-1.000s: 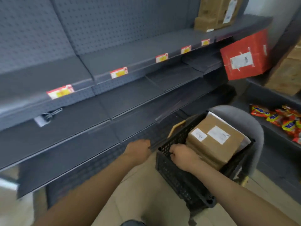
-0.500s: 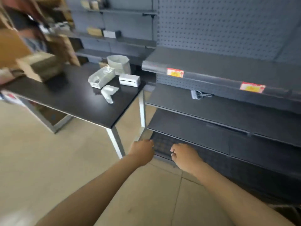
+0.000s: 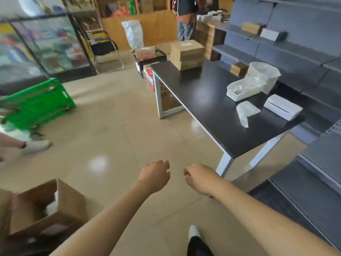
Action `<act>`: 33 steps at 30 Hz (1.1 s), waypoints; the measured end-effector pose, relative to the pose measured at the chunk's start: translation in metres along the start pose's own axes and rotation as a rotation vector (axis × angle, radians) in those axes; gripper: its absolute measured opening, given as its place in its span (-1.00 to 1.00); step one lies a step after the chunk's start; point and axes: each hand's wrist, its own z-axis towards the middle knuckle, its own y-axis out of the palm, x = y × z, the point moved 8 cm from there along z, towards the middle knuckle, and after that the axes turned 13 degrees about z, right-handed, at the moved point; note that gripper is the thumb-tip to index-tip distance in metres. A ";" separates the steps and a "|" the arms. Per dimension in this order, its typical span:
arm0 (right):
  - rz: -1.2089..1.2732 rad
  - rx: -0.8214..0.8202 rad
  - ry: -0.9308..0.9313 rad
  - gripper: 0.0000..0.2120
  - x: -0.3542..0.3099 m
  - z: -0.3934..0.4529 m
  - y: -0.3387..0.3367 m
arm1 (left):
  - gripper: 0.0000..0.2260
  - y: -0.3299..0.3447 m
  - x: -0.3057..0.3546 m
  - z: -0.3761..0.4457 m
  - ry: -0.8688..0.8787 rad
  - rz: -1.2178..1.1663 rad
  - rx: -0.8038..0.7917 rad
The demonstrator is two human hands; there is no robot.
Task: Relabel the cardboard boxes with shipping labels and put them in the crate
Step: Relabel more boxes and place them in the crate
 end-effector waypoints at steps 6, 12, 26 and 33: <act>0.041 -0.083 -0.182 -0.72 -0.035 0.104 -0.008 | -0.70 0.005 -0.077 0.051 -0.173 -0.091 -0.056; -0.016 -0.081 -0.258 -0.71 -0.028 0.211 -0.055 | -0.70 -0.032 -0.124 0.132 -0.283 -0.118 -0.027; -0.073 -0.172 -0.280 -0.71 -0.062 0.455 -0.088 | -0.69 -0.073 -0.270 0.304 -0.368 -0.118 -0.031; -0.068 -0.182 -0.208 -0.71 -0.082 0.584 -0.114 | -0.70 -0.099 -0.368 0.404 -0.323 -0.091 -0.061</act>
